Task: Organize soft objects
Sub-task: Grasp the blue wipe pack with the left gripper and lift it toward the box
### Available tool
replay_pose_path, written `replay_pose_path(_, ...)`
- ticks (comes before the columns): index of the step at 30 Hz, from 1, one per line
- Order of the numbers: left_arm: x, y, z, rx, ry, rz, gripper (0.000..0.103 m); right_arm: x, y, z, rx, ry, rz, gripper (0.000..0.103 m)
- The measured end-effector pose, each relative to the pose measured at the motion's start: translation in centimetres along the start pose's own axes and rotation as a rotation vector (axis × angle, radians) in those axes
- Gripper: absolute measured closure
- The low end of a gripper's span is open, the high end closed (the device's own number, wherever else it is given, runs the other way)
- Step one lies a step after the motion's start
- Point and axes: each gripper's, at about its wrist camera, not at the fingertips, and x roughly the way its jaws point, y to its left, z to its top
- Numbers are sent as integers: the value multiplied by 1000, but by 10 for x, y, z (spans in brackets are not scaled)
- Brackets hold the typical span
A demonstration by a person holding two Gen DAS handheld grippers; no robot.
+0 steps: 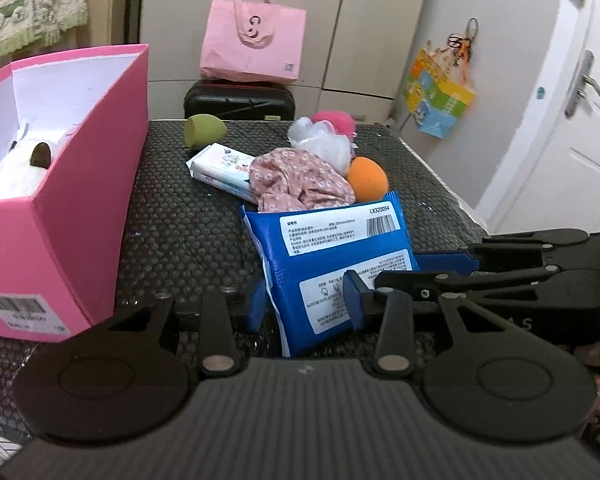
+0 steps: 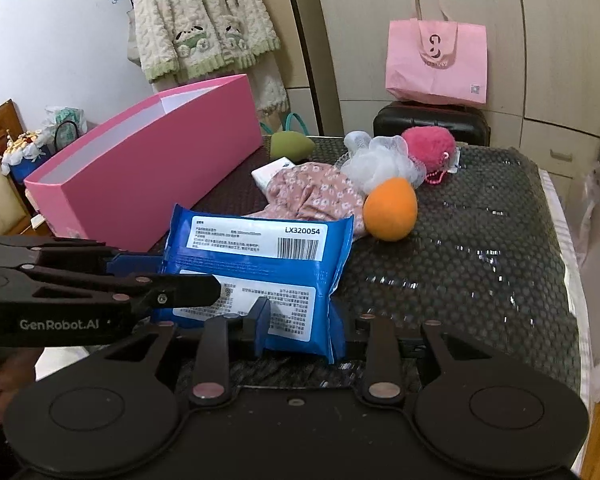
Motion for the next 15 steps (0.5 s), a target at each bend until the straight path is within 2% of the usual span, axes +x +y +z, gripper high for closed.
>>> replay_pose_path(5,-20,2,-4,30,12,-17,67,-16,14,-7,-16,5,1,73)
replay_pose_path(12,-49,9,-12,58,35,-54,67,-35,44,-10,-16,31,-7,70)
replay_pose_path(15,-60,13,-15,78,83,-69,67,-40,54,-10,-27,47,2,69)
